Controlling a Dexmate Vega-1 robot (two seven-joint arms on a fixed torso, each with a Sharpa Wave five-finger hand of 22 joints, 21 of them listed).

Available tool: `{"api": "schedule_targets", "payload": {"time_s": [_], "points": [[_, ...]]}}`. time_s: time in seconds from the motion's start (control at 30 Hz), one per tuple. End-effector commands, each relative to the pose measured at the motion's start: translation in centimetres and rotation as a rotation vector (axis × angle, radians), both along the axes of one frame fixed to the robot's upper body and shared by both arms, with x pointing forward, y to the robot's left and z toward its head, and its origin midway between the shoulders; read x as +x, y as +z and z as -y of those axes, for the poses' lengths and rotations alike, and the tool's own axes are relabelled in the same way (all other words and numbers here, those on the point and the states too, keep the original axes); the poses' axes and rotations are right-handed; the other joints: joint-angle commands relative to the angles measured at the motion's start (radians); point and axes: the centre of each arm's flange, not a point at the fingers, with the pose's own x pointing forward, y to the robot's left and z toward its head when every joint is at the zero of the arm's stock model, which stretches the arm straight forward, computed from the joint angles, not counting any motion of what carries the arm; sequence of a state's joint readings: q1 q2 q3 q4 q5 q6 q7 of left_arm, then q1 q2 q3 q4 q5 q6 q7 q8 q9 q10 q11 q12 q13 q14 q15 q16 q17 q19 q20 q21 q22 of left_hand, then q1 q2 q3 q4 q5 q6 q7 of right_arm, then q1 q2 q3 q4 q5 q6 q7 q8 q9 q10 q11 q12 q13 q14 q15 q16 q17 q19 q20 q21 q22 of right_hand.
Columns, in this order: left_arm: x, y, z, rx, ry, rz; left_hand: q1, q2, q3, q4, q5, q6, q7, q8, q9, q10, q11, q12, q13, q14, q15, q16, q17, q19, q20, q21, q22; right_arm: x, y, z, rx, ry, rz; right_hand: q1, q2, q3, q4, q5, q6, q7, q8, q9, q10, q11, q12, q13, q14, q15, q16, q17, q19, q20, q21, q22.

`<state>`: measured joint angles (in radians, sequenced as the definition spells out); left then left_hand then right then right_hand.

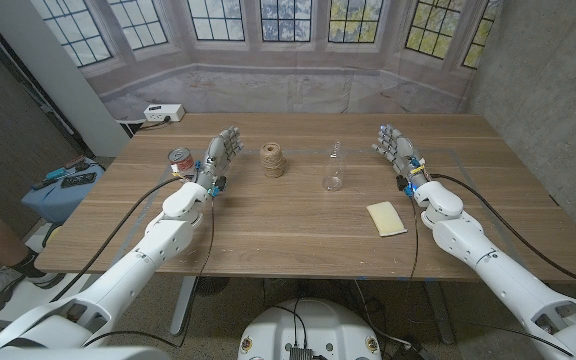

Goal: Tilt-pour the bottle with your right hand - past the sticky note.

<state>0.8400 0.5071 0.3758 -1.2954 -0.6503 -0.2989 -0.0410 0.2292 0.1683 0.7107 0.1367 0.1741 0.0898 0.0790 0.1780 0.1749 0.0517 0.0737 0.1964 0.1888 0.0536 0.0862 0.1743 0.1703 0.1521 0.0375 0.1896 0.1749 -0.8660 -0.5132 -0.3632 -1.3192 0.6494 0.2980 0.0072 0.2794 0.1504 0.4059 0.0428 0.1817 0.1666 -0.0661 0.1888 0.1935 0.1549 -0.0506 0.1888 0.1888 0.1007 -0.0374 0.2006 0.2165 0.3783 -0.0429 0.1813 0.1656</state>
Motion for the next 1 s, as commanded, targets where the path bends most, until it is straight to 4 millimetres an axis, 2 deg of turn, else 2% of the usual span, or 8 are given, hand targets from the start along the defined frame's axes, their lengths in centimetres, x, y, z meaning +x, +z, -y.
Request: {"api": "schedule_targets", "payload": {"time_s": [0.03, 0.67, 1.0], "points": [[-0.2, -0.2, 0.5, 0.024, -0.017, 0.005, 0.01, 0.0, 0.008, 0.002, 0.005, 0.009, 0.001, 0.007, 0.004, -0.001, 0.004, 0.005, 0.005, 0.002, 0.006, 0.005, 0.001, 0.008, 0.002, 0.007, 0.002, -0.8, -1.3, 0.1, 0.017, -0.009, -0.006, 0.011, 0.001, 0.005, -0.004, 0.005, 0.009, 0.0, 0.007, 0.001, 0.01, 0.0, 0.005, 0.004, 0.008, -0.027, 0.006, 0.004, 0.008, -0.03, 0.006, 0.005], [-0.3, -0.2, 0.4, 0.031, -0.019, -0.002, 0.012, 0.001, 0.011, -0.006, 0.005, 0.01, 0.001, 0.007, 0.004, -0.001, 0.006, 0.006, 0.004, 0.002, 0.007, 0.004, 0.0, 0.008, 0.002, 0.008, 0.001, -1.7, -0.9, -0.7, -0.032, -0.014, 0.02, 0.017, -0.009, 0.001, -0.019, 0.003, 0.016, 0.008, 0.01, 0.001, 0.008, 0.006, 0.004, 0.004, 0.006, -0.025, 0.007, 0.0, 0.008, -0.026, 0.008, 0.004], [-0.3, -0.2, 0.4, 0.038, -0.02, 0.002, 0.013, 0.001, 0.012, -0.01, 0.004, 0.011, 0.0, 0.007, 0.004, 0.0, 0.007, 0.006, 0.004, 0.003, 0.007, 0.004, -0.001, 0.008, 0.002, 0.008, 0.001, -2.6, -0.5, -1.3, -0.094, -0.025, 0.054, 0.034, -0.047, -0.009, -0.054, 0.0, 0.016, 0.028, 0.009, 0.0, 0.005, 0.021, 0.004, 0.004, 0.007, -0.011, 0.003, -0.011, 0.01, -0.013, 0.009, 0.004]]}}
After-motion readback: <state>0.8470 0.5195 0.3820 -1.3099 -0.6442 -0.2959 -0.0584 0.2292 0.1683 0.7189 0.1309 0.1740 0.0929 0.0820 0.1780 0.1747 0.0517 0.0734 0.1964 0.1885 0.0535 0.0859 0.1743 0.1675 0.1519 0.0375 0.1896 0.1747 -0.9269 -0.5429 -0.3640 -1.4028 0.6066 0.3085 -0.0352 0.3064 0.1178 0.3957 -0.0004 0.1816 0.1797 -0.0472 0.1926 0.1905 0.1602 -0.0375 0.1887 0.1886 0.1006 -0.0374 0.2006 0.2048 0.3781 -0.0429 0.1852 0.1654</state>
